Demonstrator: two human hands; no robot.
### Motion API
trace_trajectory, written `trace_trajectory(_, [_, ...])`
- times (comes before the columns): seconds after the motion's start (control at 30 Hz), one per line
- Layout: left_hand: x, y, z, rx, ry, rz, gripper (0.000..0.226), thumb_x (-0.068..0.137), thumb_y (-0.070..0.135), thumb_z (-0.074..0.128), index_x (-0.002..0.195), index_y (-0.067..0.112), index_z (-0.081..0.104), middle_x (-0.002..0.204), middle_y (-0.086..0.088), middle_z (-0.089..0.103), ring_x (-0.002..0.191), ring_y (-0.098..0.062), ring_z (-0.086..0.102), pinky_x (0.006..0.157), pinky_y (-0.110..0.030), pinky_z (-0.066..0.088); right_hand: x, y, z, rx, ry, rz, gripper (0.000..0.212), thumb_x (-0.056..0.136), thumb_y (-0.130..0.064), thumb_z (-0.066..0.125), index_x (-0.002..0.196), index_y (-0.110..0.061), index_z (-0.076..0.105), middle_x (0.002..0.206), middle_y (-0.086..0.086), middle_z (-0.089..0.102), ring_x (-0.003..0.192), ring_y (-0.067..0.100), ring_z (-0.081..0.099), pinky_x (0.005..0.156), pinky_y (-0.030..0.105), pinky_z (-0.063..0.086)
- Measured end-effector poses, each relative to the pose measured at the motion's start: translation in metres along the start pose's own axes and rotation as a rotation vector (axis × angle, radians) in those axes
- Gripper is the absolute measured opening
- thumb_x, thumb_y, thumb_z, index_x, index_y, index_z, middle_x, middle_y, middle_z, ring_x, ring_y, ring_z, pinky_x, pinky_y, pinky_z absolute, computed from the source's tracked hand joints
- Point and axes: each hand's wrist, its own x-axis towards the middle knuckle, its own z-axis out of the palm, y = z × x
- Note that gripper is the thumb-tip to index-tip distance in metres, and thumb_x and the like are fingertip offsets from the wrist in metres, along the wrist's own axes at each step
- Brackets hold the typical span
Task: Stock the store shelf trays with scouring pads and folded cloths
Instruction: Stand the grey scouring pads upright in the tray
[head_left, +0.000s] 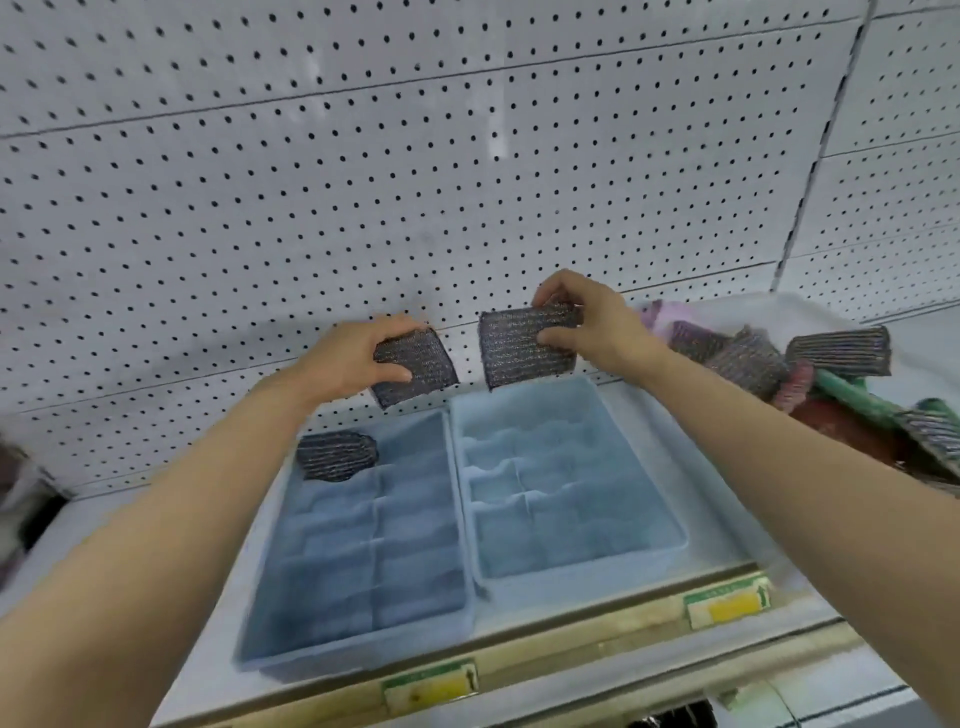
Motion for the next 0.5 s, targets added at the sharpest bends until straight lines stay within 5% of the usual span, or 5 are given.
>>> trace_trajectory(0.17, [-0.040,-0.074,0.005,0.060,-0.058,-0.096,0.060,0.083,0.015,0.074,0.137,0.032,0.052,0.115,0.012,0.059,0.103,-0.012,0.056,0.091,-0.030,0.045,0.005,-0.020,0.091,0.008,-0.096,-0.011,0.040,0.084,-0.001,0.065,0.115,-0.025,0.059,0.094,0.001,0.056,0.077,0.012,0.054,0.066,0.015,0.047])
trace_trajectory(0.27, [-0.049,-0.103,0.021,0.109,-0.121,-0.089,0.055,0.084,0.014,0.071,0.132,0.035,0.054,0.118,0.006,0.064,0.105,-0.019,0.060,0.091,-0.038,0.049,0.010,-0.023,0.132,-0.063,-0.131,-0.028,0.050,0.086,-0.003,0.062,0.128,-0.031,0.058,0.106,0.004,0.055,0.090,0.015,0.054,0.082,0.020,0.043])
trace_trajectory(0.5, [-0.052,-0.128,0.056,0.343,-0.159,-0.072,0.059,0.086,0.016,0.065,0.140,0.028,0.045,0.122,-0.003,0.057,0.114,-0.023,0.049,0.089,-0.040,0.047,0.012,-0.018,0.182,-0.139,-0.123,0.036,0.049,0.089,-0.003,0.056,0.130,-0.029,0.058,0.104,0.004,0.050,0.093,0.016,0.051,0.085,0.022,0.038])
